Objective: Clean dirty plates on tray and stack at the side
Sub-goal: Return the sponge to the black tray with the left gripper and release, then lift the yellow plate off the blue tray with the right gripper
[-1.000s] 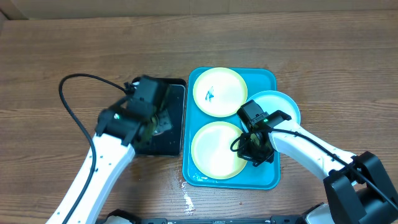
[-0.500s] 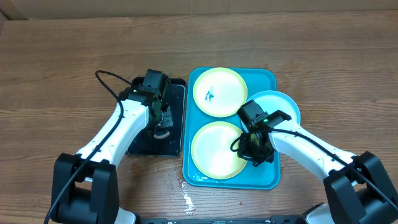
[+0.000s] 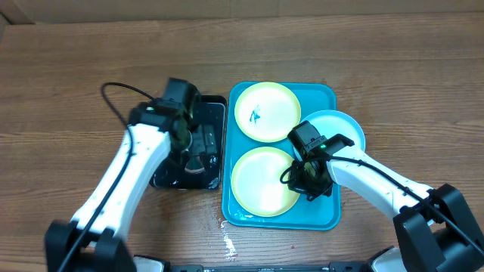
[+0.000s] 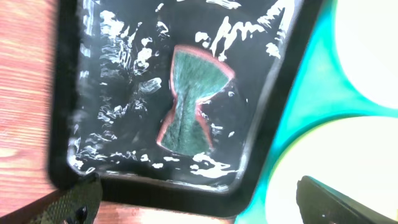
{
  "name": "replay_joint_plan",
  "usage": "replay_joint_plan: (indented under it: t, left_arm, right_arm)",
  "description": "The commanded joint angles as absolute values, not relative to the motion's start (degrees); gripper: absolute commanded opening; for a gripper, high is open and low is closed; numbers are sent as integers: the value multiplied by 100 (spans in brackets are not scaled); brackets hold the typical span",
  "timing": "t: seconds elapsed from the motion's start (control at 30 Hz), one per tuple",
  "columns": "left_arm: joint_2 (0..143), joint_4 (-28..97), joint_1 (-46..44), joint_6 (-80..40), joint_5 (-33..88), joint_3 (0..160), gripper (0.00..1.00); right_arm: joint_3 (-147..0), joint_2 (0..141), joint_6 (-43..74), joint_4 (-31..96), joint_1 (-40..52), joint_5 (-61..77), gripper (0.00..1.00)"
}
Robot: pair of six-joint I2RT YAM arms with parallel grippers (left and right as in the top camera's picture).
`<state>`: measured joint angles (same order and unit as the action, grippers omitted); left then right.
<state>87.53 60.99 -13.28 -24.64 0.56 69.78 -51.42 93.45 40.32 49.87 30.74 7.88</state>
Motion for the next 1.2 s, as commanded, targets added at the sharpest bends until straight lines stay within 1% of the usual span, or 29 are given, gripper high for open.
replay_joint_plan:
  t: [0.0, 0.03, 0.1, 0.2, 0.3, 0.4, 0.5, 0.63, 0.77, 0.87, 0.93, 1.03, 1.17]
  left_arm:
    - [8009, 6418, -1061, -2445, 397, 7664, 100]
    - [7876, 6519, -996, -2445, 432, 7780, 100]
    - [7607, 6753, -875, -2436, 425, 7988, 100]
    - [7255, 7000, -711, -2290, 390, 8134, 100]
    - [6991, 7148, -574, -2152, 377, 8138, 100]
    - [6858, 7312, -523, -2137, 255, 8138, 100]
    - [6790, 7430, -526, -2139, 239, 8138, 100]
    - [6735, 7448, -526, -2145, 248, 8141, 100]
    - [6702, 7415, -523, -2178, 257, 8141, 100]
    - [6648, 7371, -523, -2235, 263, 8141, 100]
    - [6606, 7325, -526, -2231, 263, 8145, 100]
    - [6571, 7321, -526, -2231, 261, 8149, 100]
    - [6558, 7328, -526, -2231, 261, 8149, 100]
  right_arm:
    - [-5155, 9345, 4047, 4812, 3035, 650, 7]
    - [-5164, 9345, 4010, 4779, 3035, 652, 4]
    - [-5271, 9343, 3846, 4873, 3035, 655, 4]
    - [-5682, 9236, 3726, 5360, 3039, 532, 4]
    - [-6333, 9096, 3653, 6053, 3083, 58, 4]
    - [-7205, 9087, 3282, 6692, 3131, -325, 4]
    - [-7918, 9087, 3092, 6877, 3183, -652, 4]
    - [-8453, 9087, 2720, 6466, 3271, -816, 4]
    - [-8503, 9111, 2381, 5551, 3496, -1057, 4]
    - [-8503, 9190, 2305, 4904, 3780, -1577, 4]
    - [-8503, 9286, 1890, 4370, 4047, -1791, 4]
    - [-8503, 9432, 1575, 3863, 4375, -2185, 4]
    - [-8503, 9594, 1448, 3354, 4836, -3317, 4]
